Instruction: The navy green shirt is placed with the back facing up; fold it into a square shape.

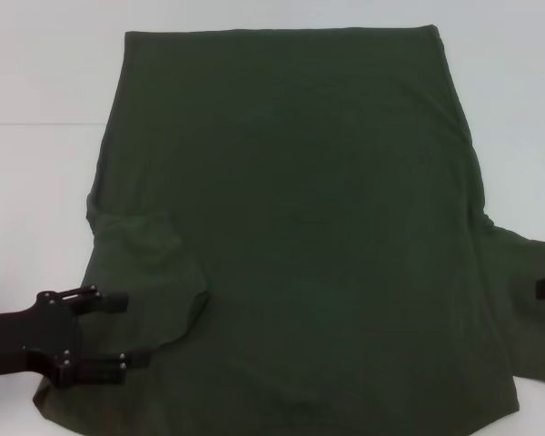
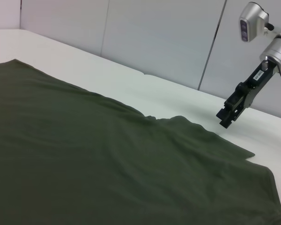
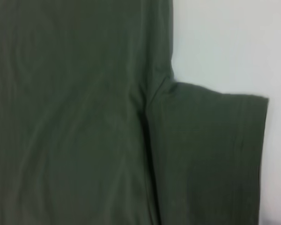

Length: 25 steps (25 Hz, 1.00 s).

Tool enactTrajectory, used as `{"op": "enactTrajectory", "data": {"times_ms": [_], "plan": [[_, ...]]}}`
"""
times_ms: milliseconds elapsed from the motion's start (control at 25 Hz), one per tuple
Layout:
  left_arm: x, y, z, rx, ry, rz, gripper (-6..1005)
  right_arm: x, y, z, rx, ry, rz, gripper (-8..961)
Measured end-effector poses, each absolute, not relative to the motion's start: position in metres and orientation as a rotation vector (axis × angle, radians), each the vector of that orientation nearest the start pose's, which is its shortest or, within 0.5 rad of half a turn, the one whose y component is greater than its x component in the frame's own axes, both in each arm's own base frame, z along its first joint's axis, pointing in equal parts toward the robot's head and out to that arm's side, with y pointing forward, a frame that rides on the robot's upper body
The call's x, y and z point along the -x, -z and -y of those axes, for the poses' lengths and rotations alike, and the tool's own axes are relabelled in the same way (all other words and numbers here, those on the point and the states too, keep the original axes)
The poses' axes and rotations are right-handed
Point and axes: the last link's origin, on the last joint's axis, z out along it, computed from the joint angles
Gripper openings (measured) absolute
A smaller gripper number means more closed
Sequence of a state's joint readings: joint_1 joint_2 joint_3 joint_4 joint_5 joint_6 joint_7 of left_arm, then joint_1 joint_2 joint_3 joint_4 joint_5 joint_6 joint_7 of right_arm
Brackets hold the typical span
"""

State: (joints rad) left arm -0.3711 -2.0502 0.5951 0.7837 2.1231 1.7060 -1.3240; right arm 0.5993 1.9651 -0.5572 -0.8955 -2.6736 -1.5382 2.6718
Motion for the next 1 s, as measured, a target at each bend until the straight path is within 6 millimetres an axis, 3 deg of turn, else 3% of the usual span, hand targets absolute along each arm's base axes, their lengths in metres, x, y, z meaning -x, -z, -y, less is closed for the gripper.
{"op": "enactTrajectory", "data": {"times_ms": [440, 1000], "plan": [[0.3137, -0.0339, -0.2780, 2.730, 0.564, 0.645, 887, -0.3349, -0.0924, -0.3531, 1.835, -0.008, -1.940, 862], [0.3131, -0.0327, -0.2794, 2.724, 0.566, 0.647, 888, -0.3371, -0.0830, -0.3567, 1.840, 0.001, -1.917, 862]]}}
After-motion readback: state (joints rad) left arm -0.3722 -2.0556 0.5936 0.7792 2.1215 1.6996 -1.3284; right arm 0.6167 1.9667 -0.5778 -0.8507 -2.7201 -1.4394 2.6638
